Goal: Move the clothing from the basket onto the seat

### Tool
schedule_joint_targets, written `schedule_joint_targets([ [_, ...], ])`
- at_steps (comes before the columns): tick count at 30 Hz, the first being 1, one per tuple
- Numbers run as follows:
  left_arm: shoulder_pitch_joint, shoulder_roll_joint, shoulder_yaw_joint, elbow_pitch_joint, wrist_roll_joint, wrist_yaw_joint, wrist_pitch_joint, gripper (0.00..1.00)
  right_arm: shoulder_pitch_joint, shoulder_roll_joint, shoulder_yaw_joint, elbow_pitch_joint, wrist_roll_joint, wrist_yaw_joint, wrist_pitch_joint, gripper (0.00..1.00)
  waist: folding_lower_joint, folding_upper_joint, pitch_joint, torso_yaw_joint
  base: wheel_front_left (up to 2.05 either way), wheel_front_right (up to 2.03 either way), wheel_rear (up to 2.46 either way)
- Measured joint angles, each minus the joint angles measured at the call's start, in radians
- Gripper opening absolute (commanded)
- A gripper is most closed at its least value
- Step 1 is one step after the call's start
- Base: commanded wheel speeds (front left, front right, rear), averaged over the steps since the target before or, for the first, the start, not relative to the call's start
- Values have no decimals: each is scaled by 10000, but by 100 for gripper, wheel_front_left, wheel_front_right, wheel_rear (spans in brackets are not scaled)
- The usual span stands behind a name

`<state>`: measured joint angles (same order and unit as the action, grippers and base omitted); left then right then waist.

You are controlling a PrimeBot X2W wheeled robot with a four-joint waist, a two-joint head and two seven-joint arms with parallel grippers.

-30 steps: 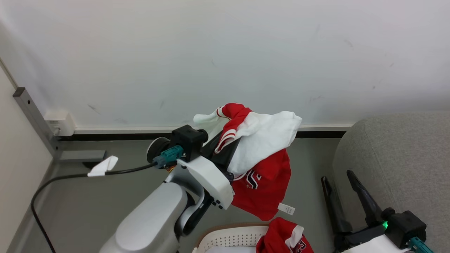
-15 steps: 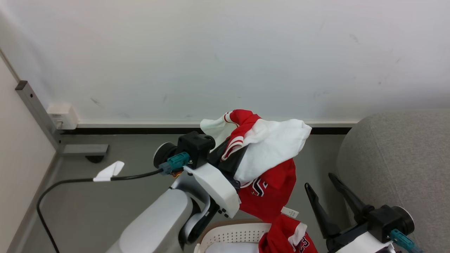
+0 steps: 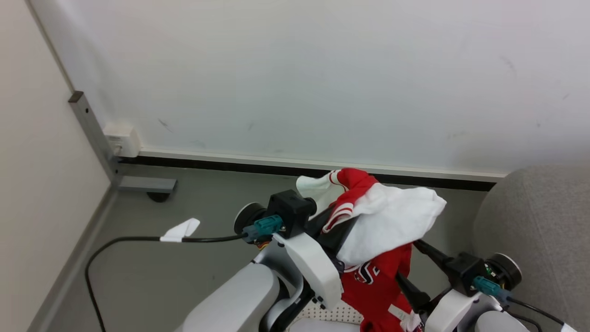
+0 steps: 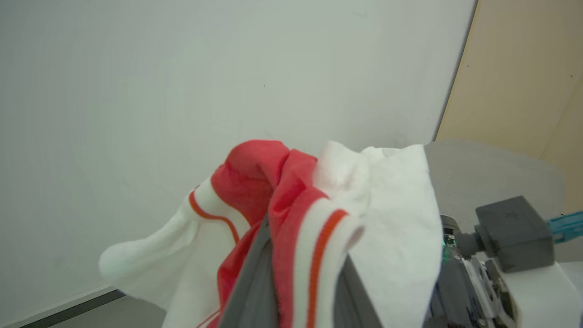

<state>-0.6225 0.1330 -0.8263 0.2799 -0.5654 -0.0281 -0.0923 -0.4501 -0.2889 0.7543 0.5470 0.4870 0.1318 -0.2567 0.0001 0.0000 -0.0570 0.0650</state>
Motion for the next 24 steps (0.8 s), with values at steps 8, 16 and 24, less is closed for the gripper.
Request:
schedule_joint_targets([
  [8, 0, -240, -389, 163, -4, -198, 40, 0, -1009, -102, 1586, 548, 454, 0, -46, 100, 0, 0, -119, 562, 0, 0, 0],
  [16, 7, -345, -681, 240, -102, -330, 119, 0, -1279, -261, 1875, -71, 600, 0, -58, 99, 0, 0, -213, 1089, 0, 0, 0],
  [24, 30, -291, -688, 247, -157, -274, 125, 0, -1112, -500, 1831, -867, 560, 0, -58, 0, 0, 0, -218, 1309, 0, 0, 0],
])
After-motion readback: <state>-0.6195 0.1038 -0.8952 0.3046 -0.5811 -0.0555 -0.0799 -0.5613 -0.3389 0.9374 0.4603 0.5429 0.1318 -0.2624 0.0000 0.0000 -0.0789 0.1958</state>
